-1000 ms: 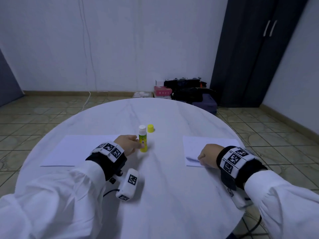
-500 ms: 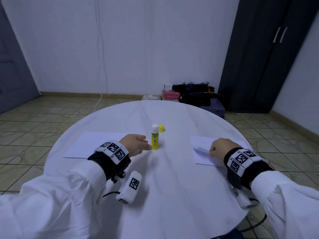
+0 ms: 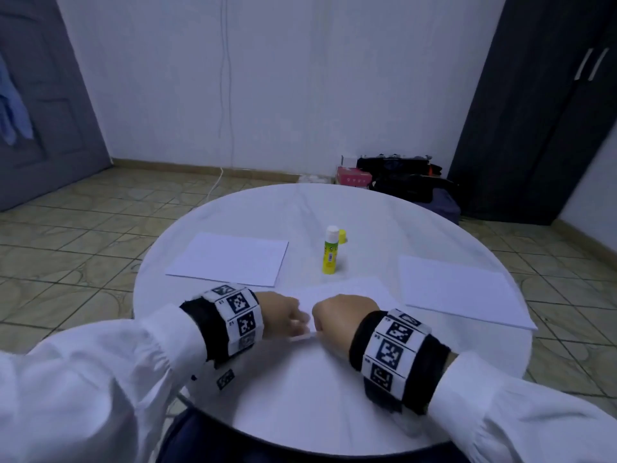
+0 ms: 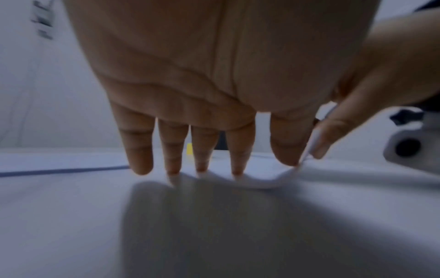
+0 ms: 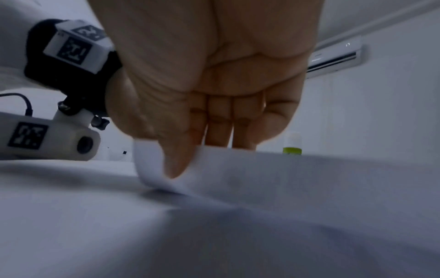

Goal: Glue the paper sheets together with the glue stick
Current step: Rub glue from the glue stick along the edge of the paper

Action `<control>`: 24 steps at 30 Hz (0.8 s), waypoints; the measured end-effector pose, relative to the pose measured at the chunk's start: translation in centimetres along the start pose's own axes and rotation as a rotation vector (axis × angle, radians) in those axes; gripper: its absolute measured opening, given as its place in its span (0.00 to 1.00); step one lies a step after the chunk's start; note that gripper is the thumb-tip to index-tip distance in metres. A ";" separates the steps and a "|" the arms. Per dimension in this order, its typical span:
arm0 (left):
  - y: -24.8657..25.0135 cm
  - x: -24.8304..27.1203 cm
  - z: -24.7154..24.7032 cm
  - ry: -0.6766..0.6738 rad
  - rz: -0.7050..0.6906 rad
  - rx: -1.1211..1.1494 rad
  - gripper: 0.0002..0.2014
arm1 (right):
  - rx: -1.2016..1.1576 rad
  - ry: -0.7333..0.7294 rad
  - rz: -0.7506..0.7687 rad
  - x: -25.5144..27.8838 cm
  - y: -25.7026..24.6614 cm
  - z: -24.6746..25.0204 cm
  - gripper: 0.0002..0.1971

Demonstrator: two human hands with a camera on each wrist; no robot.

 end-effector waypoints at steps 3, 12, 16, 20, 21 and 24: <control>-0.4 0.1 -1.2 -0.016 0.011 -0.163 0.31 | -0.086 -0.120 -0.035 -0.6 0.3 -0.2 0.19; -2.3 -0.2 -0.6 0.004 -0.021 -0.014 0.36 | -0.705 0.152 -0.446 -7.9 9.5 4.8 0.24; -2.4 -0.9 -0.4 -0.001 -0.079 0.047 0.38 | -0.910 0.138 -0.481 -10.8 10.5 3.7 0.47; -2.6 -1.8 -0.8 -0.013 -0.092 0.044 0.41 | -0.989 0.160 -0.394 -12.5 9.5 3.6 0.33; -2.6 -1.7 -0.8 -0.006 -0.096 0.053 0.40 | -0.917 0.160 -0.384 -12.6 9.1 3.8 0.23; -2.1 -1.1 -0.2 0.035 -0.099 0.077 0.34 | -0.631 0.174 -0.333 -12.5 8.2 4.4 0.12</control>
Point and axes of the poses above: each hand's wrist, its own x-axis away from the middle knuckle, its own z-axis out of the back of the hand, y = z × x, the point moved 4 cm from there along -x, towards the middle knuckle, and after that the axes turned 12 degrees about -x, right-handed, at the moved point
